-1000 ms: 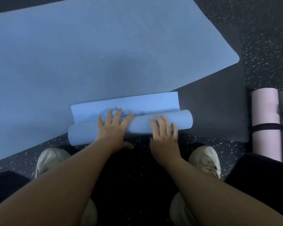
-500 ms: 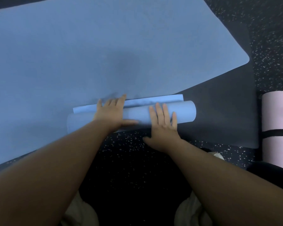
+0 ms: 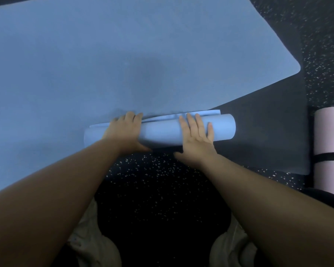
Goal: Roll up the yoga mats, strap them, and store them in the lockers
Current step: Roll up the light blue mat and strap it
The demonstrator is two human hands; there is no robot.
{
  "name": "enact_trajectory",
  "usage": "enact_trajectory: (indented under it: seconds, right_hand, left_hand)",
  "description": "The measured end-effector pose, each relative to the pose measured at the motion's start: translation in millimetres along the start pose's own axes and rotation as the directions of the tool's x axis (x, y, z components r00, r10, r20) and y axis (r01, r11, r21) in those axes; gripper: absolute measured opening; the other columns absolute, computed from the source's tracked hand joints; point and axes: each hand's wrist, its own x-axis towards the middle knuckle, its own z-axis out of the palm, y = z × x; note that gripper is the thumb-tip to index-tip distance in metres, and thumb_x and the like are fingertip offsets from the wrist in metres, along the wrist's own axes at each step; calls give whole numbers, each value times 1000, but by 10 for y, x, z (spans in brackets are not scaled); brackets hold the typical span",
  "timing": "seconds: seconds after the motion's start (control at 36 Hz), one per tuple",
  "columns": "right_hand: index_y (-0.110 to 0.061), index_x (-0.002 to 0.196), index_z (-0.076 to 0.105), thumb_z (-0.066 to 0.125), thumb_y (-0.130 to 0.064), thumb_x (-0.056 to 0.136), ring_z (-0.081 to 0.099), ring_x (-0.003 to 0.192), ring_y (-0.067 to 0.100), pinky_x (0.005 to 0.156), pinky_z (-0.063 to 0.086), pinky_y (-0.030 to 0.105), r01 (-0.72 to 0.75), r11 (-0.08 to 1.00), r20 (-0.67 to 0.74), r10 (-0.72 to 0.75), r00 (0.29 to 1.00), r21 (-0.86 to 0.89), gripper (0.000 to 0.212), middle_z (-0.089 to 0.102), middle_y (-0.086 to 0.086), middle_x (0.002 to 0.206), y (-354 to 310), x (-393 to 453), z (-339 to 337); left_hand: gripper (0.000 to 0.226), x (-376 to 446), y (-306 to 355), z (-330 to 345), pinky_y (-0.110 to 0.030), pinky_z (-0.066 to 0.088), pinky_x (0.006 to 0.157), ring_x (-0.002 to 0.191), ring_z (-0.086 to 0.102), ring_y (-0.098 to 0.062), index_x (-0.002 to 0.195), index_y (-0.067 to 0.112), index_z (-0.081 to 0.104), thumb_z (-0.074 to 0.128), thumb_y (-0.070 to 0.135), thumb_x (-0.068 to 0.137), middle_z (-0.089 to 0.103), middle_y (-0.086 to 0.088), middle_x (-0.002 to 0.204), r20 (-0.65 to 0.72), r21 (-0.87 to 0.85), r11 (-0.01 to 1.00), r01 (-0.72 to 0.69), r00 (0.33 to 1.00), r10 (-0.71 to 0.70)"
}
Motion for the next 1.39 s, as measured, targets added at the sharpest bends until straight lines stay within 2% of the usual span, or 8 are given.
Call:
enact_trajectory:
  seconds: [0.22,0.39,0.47,0.58,0.72,0.92,1.11,1.39]
  right_hand:
    - [-14,155,-9,67,-28,82,-6,150,21,118,-2,44,124,979,-119,-144,982,-163,106,-6,4,163,-91,-19,-72]
    - [-11,154,2,64,-19,86,4,149,20,120,-3,41,148,952,-19,-159,987,-267,93,10,5,160,214,-21,-166]
    - [-10,151,14,66,-20,84,17,144,24,121,3,40,151,938,-53,-175,983,-311,85,21,7,154,441,-97,-168]
    - [-8,151,17,69,-21,83,18,144,27,121,3,42,96,947,-63,-121,991,-305,87,23,10,153,760,-229,-139]
    - [-9,152,9,67,-23,85,11,146,24,120,1,43,4,951,-30,-14,999,-308,90,16,8,155,903,-310,-95]
    - [-6,153,-3,71,-36,84,-5,150,29,121,-5,40,58,959,-13,-64,998,-278,106,7,11,159,659,-305,-39]
    - [-10,154,4,68,-37,87,20,143,26,119,4,47,184,924,-93,-227,969,-335,97,24,9,151,299,-435,146]
    - [-12,152,13,70,-27,85,19,143,23,120,8,45,263,910,-62,-297,953,-320,89,25,6,150,459,-810,257]
  left_hand:
    - [89,-116,232,85,-41,35,94,114,47,-30,132,14,43,72,65,65,44,-10,126,-129,28,998,-48,990,51]
    - [85,-110,636,230,-34,45,60,63,58,-29,90,7,66,85,60,27,59,-13,81,-291,-10,991,-133,949,124]
    - [93,-108,811,242,-41,45,76,87,60,-35,120,6,61,91,50,44,59,-17,107,-297,-125,970,-210,940,166]
    - [103,-114,789,271,-40,30,101,126,41,-29,151,22,23,73,61,70,35,-5,145,-229,-104,970,-217,955,189]
    - [106,-165,636,334,-43,33,103,126,36,-30,153,24,13,70,63,73,35,-7,142,-137,-95,985,-144,982,130]
    - [102,-342,753,509,-52,47,86,109,50,-44,142,6,44,91,37,56,51,-26,125,-254,-82,983,-162,958,136]
    - [77,-571,694,672,-61,36,100,128,43,-51,137,5,48,81,12,69,46,-33,137,-377,-99,951,-292,896,236]
    - [57,-1325,661,1212,-51,34,111,144,24,-33,140,21,41,48,40,87,31,-17,153,-379,101,850,-518,770,514]
